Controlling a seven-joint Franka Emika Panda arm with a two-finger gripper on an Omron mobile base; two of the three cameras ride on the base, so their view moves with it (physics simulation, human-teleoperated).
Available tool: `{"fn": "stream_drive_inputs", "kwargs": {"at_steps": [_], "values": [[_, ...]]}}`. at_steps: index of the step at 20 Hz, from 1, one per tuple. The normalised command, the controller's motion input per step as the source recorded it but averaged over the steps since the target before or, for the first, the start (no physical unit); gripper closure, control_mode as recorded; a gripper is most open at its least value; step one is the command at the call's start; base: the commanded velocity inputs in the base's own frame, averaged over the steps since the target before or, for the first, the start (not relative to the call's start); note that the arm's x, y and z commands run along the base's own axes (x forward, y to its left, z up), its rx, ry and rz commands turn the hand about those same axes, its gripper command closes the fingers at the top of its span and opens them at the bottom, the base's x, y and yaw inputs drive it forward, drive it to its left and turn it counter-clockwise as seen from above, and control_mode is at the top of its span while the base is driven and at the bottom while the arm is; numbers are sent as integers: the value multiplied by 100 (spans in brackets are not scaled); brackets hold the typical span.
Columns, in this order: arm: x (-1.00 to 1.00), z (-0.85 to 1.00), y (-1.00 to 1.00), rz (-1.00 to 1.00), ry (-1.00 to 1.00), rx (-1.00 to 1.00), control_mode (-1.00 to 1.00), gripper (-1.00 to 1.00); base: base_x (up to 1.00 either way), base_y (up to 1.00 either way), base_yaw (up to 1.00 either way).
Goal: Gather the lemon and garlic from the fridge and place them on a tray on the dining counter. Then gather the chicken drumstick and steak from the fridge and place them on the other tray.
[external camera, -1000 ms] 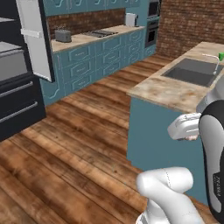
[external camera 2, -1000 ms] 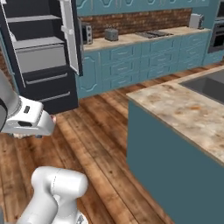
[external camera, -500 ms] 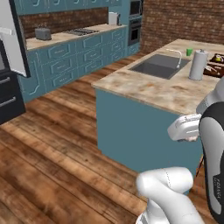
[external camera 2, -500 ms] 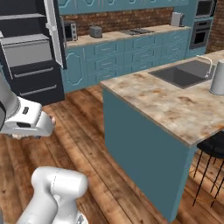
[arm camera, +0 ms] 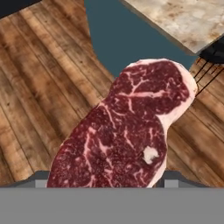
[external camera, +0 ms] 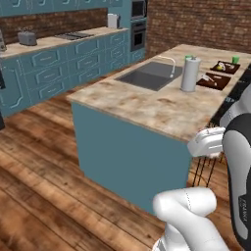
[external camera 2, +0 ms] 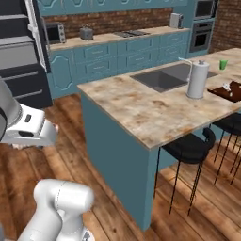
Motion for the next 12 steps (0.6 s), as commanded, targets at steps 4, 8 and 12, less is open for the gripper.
{"fn": "stream_drive_inputs", "kwargs": {"at_steps": [4, 8, 12], "values": [[0, 0, 0, 0, 0, 0, 100, 100, 5, -100, 0], [0, 0, 0, 0, 0, 0, 100, 100, 11, -100, 0], [0, 0, 0, 0, 0, 0, 100, 100, 16, -100, 0]]}}
